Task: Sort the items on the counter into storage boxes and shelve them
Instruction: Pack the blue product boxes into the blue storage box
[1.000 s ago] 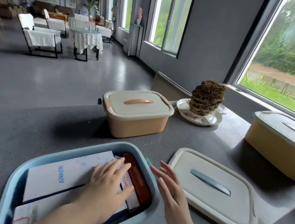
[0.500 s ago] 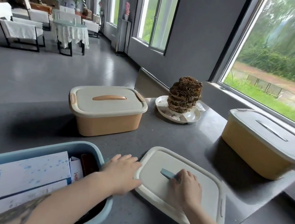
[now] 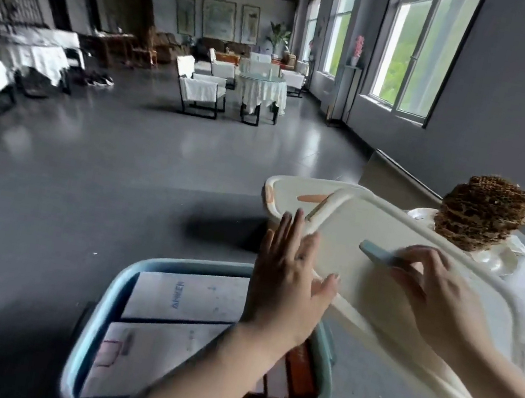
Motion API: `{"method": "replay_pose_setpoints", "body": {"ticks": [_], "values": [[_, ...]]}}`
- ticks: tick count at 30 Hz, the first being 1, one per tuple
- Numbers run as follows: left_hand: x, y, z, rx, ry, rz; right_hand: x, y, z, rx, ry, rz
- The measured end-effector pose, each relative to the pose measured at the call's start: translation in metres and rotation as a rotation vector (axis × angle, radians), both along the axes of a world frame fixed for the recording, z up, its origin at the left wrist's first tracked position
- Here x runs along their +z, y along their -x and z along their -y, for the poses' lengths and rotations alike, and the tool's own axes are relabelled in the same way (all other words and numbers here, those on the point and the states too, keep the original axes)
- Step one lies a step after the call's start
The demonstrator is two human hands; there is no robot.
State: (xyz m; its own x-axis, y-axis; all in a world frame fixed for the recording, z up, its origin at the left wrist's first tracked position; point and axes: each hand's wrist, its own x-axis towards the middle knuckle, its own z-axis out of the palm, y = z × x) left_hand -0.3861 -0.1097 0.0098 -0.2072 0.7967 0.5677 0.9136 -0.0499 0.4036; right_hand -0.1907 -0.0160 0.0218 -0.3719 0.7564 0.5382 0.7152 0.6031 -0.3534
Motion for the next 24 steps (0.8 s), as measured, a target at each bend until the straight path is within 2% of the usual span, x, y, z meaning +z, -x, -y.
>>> {"method": "replay_pose_setpoints", "body": {"ticks": [2, 5, 10, 18, 21, 24], "values": [[0.007, 0.028, 0.035, 0.059, -0.011, -0.058, 0.014, 0.045, 0.018, 0.148, -0.037, -0.003], [0.002, 0.065, 0.098, 0.122, 0.077, -0.151, 0.004, 0.107, 0.055, 0.257, -0.093, 0.074], [-0.023, 0.105, 0.163, 0.288, 0.275, -0.165, -0.035, 0.163, 0.100, 0.421, 0.108, 0.113], [-0.044, 0.117, 0.180, 0.337, 0.474, -0.225, -0.060, 0.182, 0.116, 0.463, 0.278, 0.132], [-0.041, 0.116, 0.173, 0.300, 0.576, -0.230, -0.057, 0.178, 0.117, 0.481, 0.322, 0.084], [-0.041, 0.110, 0.150, 0.242, 0.570, -0.264, -0.051, 0.166, 0.120, 0.431, 0.342, -0.054]]}}
